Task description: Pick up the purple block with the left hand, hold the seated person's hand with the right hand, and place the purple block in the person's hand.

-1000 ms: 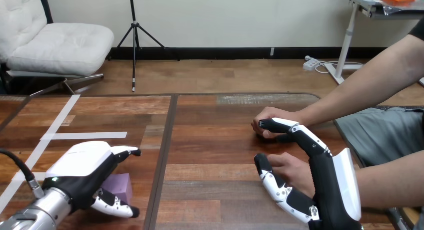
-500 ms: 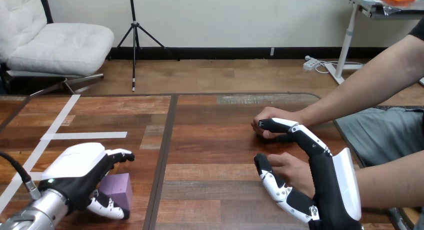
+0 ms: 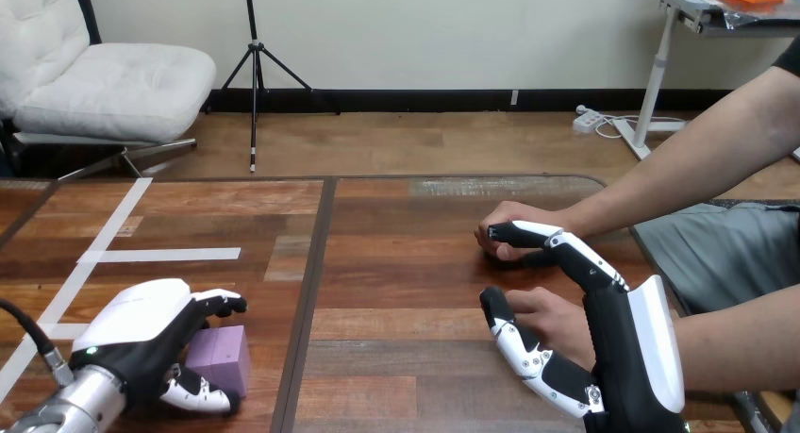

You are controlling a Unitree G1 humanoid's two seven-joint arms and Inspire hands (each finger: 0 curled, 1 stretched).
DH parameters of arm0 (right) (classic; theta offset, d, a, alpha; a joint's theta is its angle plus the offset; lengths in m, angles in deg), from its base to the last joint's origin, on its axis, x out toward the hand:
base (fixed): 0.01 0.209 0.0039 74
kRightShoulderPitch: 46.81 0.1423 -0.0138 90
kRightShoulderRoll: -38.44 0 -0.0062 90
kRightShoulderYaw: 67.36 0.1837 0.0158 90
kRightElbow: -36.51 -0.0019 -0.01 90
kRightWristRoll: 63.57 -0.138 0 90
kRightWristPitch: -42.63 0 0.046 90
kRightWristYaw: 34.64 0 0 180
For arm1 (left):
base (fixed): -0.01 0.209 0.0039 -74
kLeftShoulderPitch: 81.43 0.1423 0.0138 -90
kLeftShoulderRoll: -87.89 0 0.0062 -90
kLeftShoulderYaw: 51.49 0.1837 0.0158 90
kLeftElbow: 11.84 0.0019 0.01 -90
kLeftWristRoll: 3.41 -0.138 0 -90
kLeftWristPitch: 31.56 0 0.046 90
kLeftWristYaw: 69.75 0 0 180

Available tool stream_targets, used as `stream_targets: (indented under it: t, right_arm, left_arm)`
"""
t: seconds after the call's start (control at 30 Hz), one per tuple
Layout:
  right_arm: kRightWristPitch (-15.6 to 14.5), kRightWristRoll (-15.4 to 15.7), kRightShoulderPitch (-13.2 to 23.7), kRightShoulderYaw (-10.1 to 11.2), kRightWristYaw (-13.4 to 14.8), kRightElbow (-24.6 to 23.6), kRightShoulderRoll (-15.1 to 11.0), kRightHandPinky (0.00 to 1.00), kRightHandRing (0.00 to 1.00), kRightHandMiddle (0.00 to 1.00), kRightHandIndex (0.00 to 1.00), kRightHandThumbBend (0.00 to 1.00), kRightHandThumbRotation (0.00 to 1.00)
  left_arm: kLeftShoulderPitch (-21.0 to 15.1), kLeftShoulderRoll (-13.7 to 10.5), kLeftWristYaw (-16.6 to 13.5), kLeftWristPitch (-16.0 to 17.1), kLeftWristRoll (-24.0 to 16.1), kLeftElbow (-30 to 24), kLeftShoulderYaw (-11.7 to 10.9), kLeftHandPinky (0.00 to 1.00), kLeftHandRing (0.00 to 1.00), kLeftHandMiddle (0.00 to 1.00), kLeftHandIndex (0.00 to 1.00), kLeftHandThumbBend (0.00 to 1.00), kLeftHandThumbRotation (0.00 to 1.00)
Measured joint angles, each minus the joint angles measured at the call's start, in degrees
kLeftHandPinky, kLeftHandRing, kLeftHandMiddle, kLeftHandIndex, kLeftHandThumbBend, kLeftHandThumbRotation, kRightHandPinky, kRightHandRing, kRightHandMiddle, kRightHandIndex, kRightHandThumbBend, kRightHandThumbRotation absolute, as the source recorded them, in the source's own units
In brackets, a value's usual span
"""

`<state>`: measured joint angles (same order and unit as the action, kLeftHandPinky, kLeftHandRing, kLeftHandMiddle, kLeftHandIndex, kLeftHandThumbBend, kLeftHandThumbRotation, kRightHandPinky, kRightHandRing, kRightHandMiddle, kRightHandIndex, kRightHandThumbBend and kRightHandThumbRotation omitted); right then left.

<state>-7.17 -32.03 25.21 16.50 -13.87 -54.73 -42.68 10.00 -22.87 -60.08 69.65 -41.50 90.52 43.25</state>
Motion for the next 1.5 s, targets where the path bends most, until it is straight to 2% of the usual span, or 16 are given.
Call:
stream_targets:
  t: [0.43, 0.83, 1.1, 1.5]
  right_arm:
    - [-0.5, 0.0, -0.3, 0.1, -0.9, -1.1, -0.1, 0.66, 0.73, 0.72, 0.69, 0.32, 0.31]
    - [-0.8, 0.1, -0.9, 0.2, -1.2, -1.1, -0.1, 0.66, 0.72, 0.72, 0.69, 0.32, 0.32]
    - [-0.8, 0.6, -0.9, 0.6, -1.1, -1.1, -0.2, 0.66, 0.72, 0.71, 0.69, 0.32, 0.33]
    - [-0.9, 0.7, -1.0, 0.6, -1.4, -1.1, -0.2, 0.67, 0.72, 0.72, 0.69, 0.31, 0.33]
  left_arm:
    - [-0.8, 0.2, -2.6, 1.3, 1.6, 4.8, 1.0, 0.67, 0.76, 0.81, 0.81, 0.60, 0.07]
    - [-0.8, 0.2, -5.3, 3.3, 1.9, 6.8, 1.2, 0.67, 0.76, 0.81, 0.81, 0.58, 0.06]
    - [-0.9, 0.5, -8.3, 4.8, 2.2, 8.7, 1.2, 0.62, 0.71, 0.77, 0.78, 0.60, 0.01]
    - [-0.9, 2.0, -11.9, 4.9, 2.6, 10.3, 1.2, 0.56, 0.64, 0.70, 0.72, 0.63, 0.00]
